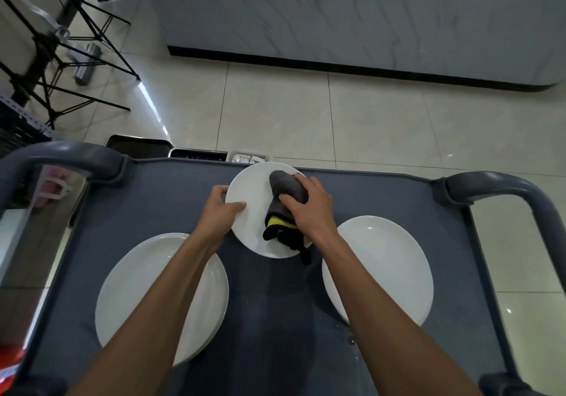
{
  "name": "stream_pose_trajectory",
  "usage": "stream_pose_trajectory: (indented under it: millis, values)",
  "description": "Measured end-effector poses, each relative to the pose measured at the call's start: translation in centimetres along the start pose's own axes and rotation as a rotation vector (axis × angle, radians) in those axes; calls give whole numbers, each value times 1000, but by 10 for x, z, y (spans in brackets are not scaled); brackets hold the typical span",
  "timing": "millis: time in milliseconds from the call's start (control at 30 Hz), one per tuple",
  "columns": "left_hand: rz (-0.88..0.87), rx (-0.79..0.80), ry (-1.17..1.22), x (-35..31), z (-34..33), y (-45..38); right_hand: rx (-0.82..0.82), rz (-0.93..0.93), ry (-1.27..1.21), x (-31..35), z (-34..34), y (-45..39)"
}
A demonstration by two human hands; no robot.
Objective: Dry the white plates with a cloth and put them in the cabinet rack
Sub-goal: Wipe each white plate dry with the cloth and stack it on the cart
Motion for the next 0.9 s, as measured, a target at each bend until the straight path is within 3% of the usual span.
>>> stream_pose_trajectory:
  millis: [200,433,667,900]
  values:
    - [-39,113,57,-23,5,32,-69,133,-60,21,31,11]
    - [-84,170,83,-49,12,76,-105,157,-193,30,71,30]
    - [-192,87,169,-74,10,124,-188,276,-173,39,120,55]
    - [-296,78,220,-91,-7,167,-415,485,-23,46,170,70]
Point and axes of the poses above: each hand's wrist, its own y-axis away from the middle knuckle, its own z-axis out of the back of the hand, x = y × z, the point moved 6 cm from there along -y, towards the middle knuckle, and after that the axes turned 14 degrees about -x, right-handed, at the moved point
